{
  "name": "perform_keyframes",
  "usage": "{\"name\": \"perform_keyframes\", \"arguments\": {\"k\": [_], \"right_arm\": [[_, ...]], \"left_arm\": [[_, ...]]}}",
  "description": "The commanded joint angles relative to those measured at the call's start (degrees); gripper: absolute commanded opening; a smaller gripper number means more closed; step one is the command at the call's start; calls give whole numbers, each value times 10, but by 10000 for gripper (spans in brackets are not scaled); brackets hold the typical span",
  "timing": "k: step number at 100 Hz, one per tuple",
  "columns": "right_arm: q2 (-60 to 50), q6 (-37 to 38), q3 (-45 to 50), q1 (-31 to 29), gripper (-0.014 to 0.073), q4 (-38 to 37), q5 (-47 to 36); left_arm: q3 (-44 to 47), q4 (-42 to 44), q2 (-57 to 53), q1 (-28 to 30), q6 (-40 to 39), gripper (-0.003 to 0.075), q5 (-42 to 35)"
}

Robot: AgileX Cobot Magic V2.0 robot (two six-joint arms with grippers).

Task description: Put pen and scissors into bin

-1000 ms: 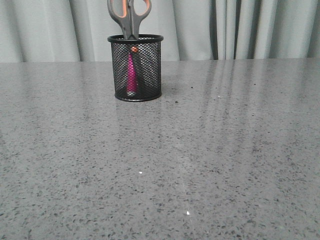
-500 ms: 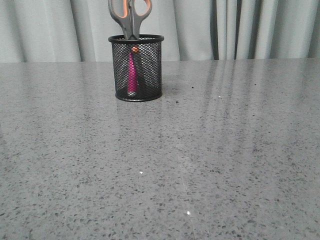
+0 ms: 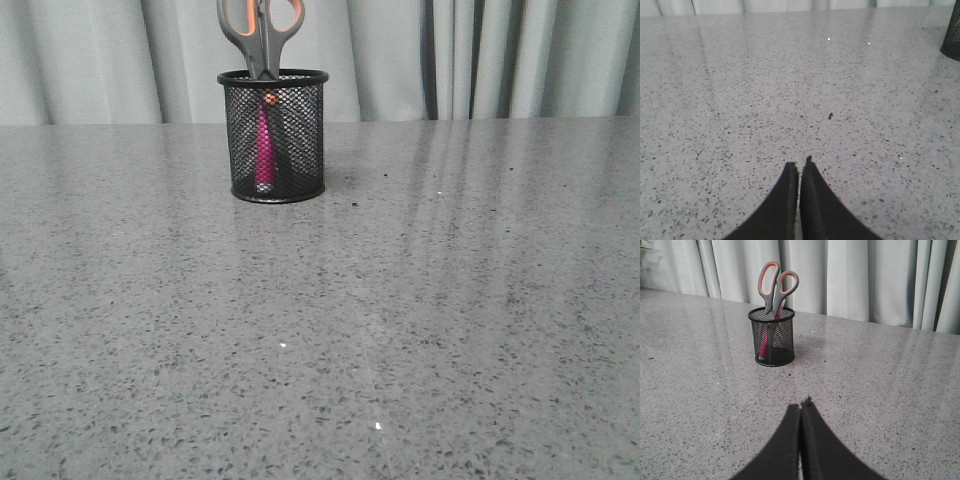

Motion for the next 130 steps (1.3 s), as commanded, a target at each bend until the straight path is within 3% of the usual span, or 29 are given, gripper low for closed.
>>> {"name": "perform_keyframes", "arguments": {"k": [1, 71, 78, 105, 113, 130], "right_arm": [[6, -4, -13, -1, -69, -3, -42], [6, -4, -1, -1, -69, -3, -46], [6, -3, 23, -12, -69, -29, -61], [45, 3, 214, -187, -69, -9, -388], [49, 3, 209, -233, -69, -32, -325], [45, 3, 213, -283, -69, -32, -269]], "left_arm": [[26, -5, -19, 1, -3, -19, -29], [26, -5, -19, 1, -3, -19, -29], [26, -5, -19, 1, -3, -19, -29], [26, -5, -19, 1, -3, -19, -29], [26, -5, -19, 1, -3, -19, -29], [26, -5, -19, 1, -3, -19, -29]]}}
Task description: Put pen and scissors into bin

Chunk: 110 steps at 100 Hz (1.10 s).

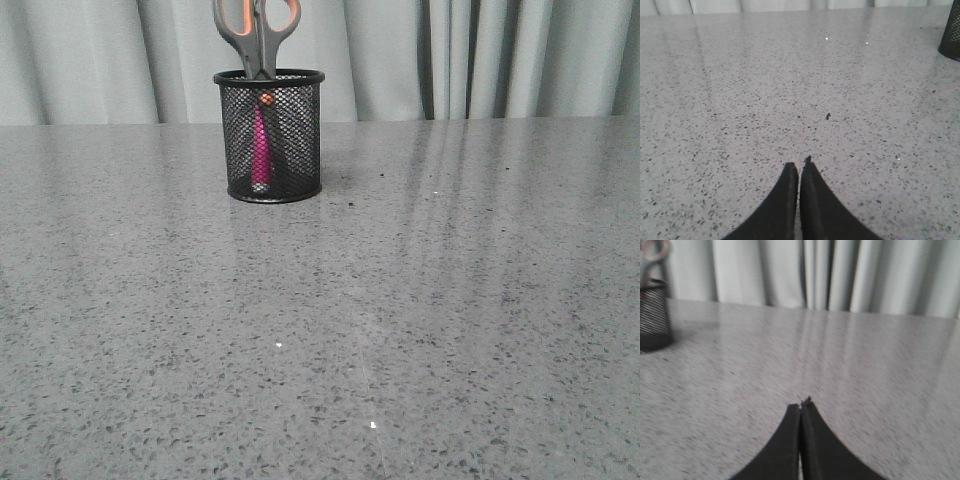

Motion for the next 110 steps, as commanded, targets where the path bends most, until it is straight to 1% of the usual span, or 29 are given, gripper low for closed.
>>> {"name": "perform_keyframes", "arguments": {"k": [1, 25, 34, 110], "right_arm": [[8, 0, 9, -22, -69, -9, -11], [-29, 0, 9, -32, -69, 3, 84], [-46, 0, 9, -32, -69, 3, 132], [-46, 0, 9, -32, -69, 3, 129]], "left_arm": [[26, -5, -19, 1, -3, -19, -30], [26, -5, -19, 1, -3, -19, -30], [26, -5, -19, 1, -3, -19, -30], [26, -5, -19, 1, -3, -19, -30]]}}
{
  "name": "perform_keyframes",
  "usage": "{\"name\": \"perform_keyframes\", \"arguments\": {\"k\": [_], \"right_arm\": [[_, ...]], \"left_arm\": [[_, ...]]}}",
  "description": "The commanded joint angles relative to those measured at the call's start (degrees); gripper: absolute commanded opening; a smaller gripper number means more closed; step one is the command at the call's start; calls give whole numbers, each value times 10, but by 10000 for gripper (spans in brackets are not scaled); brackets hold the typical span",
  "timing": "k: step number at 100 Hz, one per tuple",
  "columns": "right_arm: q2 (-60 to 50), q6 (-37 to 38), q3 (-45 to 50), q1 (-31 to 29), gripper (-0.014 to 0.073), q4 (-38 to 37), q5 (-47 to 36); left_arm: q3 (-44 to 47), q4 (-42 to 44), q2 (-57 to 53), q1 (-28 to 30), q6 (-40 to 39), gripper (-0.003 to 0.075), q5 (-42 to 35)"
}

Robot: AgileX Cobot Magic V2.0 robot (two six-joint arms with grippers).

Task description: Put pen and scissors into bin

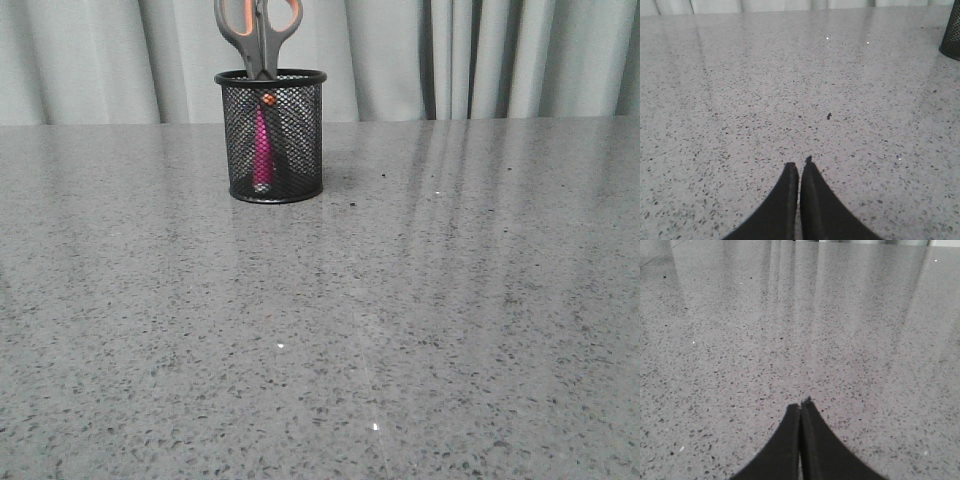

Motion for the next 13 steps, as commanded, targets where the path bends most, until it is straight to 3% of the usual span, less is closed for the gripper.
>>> {"name": "perform_keyframes", "arguments": {"k": [1, 13], "right_arm": [[-12, -2, 9, -5, -69, -1, -24], [-12, -2, 9, -5, -69, -1, -24]], "left_arm": [[26, -5, -19, 1, -3, -19, -31], [26, -5, -19, 1, -3, -19, -31]]}}
